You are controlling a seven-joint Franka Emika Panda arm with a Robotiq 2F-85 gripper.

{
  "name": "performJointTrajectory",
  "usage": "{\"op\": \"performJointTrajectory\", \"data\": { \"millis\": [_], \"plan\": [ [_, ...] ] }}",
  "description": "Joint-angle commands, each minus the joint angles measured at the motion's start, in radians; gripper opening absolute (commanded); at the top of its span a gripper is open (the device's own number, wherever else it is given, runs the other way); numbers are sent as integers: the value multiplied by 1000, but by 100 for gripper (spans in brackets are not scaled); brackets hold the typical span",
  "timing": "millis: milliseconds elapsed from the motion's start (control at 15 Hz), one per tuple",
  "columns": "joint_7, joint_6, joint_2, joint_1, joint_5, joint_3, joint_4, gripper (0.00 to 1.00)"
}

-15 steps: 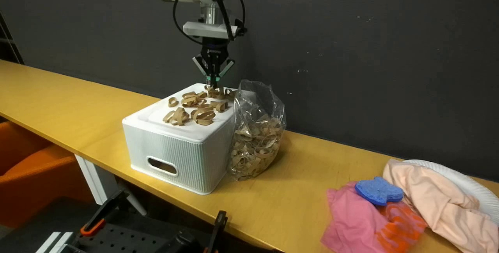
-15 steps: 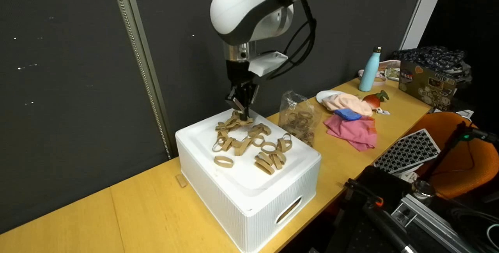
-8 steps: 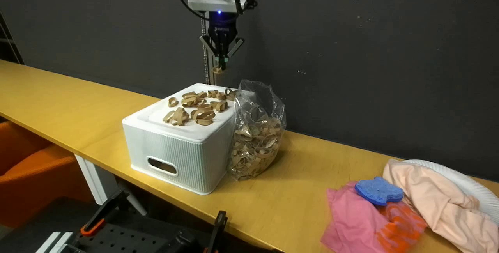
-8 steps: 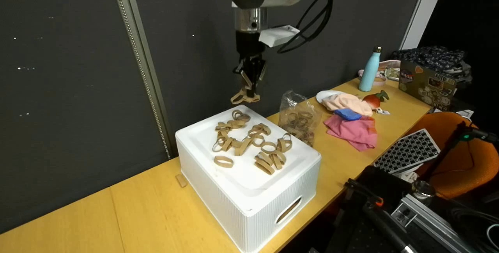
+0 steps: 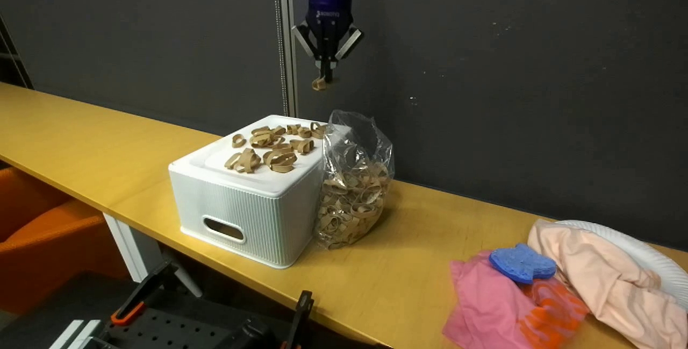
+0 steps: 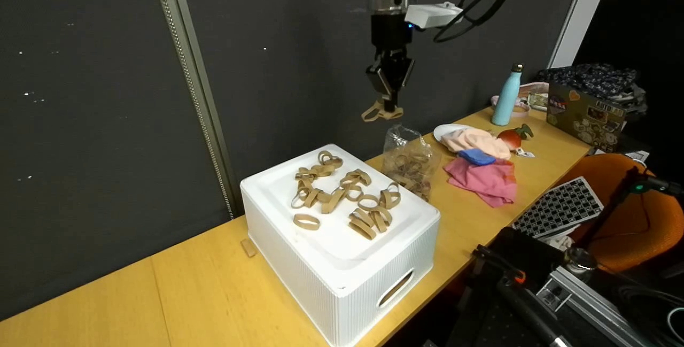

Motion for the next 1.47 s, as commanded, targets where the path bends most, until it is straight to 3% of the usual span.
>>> {"op": "performJointTrajectory", "data": {
  "millis": [0, 600, 1400],
  "plan": [
    [22, -20, -51, -22, -12, -26, -75, 1],
    [68, 38, -27, -56, -25, -73, -152, 1],
    [59, 214, 46, -49, -13, -60, -172, 1]
  ]
}}
